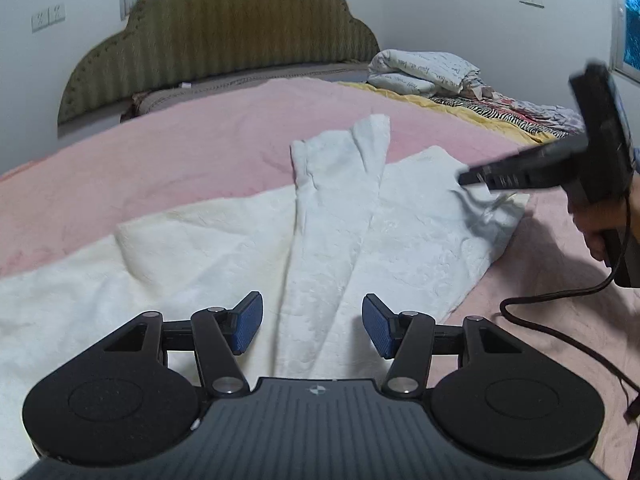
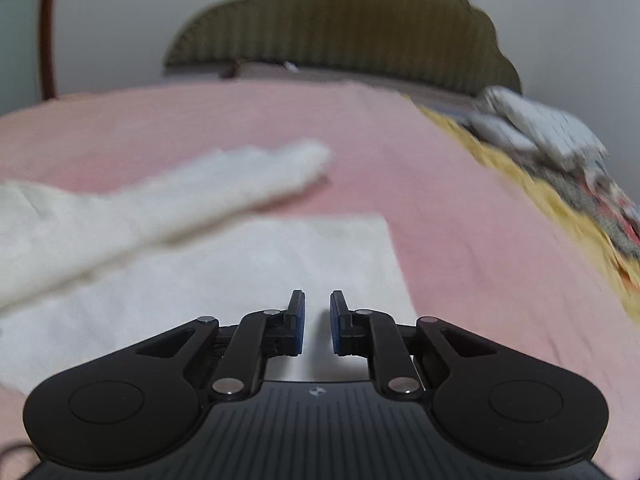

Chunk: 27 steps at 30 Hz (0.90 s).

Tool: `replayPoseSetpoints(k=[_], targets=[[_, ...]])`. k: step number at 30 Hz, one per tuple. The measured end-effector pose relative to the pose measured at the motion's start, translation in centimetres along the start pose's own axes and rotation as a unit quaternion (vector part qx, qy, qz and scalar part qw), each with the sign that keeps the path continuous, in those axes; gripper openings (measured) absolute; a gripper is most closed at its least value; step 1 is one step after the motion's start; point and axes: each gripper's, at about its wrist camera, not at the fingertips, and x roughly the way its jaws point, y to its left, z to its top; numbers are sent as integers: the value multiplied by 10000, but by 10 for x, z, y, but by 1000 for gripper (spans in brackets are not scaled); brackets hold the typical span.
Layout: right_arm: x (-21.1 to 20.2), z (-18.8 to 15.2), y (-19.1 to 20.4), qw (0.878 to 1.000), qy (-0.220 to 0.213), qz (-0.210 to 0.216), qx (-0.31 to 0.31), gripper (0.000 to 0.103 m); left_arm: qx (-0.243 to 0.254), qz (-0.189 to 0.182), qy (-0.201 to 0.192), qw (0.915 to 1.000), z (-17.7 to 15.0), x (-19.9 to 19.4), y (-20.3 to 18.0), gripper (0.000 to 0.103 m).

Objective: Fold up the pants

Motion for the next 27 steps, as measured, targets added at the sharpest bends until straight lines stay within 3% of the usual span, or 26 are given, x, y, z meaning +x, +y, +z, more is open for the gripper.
replayPoseSetpoints(k=[3, 4, 6, 7, 8, 10, 14, 15, 16, 17, 20, 22, 23, 27], targets=[[2, 32, 34, 9977, -324, 570, -150, 15, -303, -111, 19, 9995, -1, 11, 1, 55], [9, 42, 49, 9967, -381, 644, -325, 23, -350, -108, -16, 9993, -3, 11, 1, 53], [28, 58, 77, 9956, -382, 576, -632, 54, -340, -97, -124, 9993, -8, 9, 0, 53], [41, 64, 89, 9950, -374, 519, -768, 80, -319, -87, -176, 9993, -10, 9, -1, 53], [53, 69, 99, 9945, -361, 460, -872, 85, -301, -73, -226, 9993, -13, 8, -2, 53], [84, 77, 117, 9930, -150, 241, -1150, 85, -247, -40, -270, 9993, -15, 8, -5, 54], [118, 76, 129, 9821, -41, -725, -1736, 82, -391, -153, -263, 9988, -18, 8, -2, 54], [117, 73, 123, 9823, -41, -689, -1741, 77, -455, -201, -275, 9984, -18, 8, 0, 54], [112, 69, 113, 9856, -44, -534, -1602, 54, -513, -244, -283, 9980, -18, 8, 2, 53], [108, 67, 102, 9894, -41, -416, -1392, 40, -553, -272, -286, 9977, -19, 8, 3, 53], [86, 52, 60, 9947, -88, -631, -810, 41, -575, -215, -292, 9977, -19, 7, 2, 47], [68, 37, 34, 9951, -146, -827, -515, 48, -599, -180, -288, 9976, -19, 7, 1, 45], [59, 31, 20, 9962, -156, -804, -292, 48, -596, -126, -279, 9978, -19, 7, -1, 39], [37, 13, -27, 9958, -151, -20, 899, 48, -175, 236, -207, 9994, -14, 12, -15, 32]])
